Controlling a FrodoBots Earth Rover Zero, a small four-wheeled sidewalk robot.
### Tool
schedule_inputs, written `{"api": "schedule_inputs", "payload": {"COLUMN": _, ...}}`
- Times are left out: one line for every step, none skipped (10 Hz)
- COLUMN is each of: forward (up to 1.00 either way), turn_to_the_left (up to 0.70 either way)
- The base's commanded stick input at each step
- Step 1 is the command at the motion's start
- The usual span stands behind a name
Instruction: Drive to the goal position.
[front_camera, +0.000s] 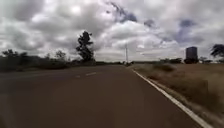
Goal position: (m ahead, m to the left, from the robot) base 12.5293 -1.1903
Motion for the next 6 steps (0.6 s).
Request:
{"api": "schedule_inputs", "payload": {"forward": 0.85, "turn_to_the_left": -0.15}}
{"api": "schedule_inputs", "payload": {"forward": 0.85, "turn_to_the_left": -0.24}}
{"api": "schedule_inputs", "payload": {"forward": 0.85, "turn_to_the_left": -0.32}}
{"api": "schedule_inputs", "payload": {"forward": 0.85, "turn_to_the_left": -0.34}}
{"api": "schedule_inputs", "payload": {"forward": 0.85, "turn_to_the_left": -0.34}}
{"api": "schedule_inputs", "payload": {"forward": 0.85, "turn_to_the_left": -0.34}}
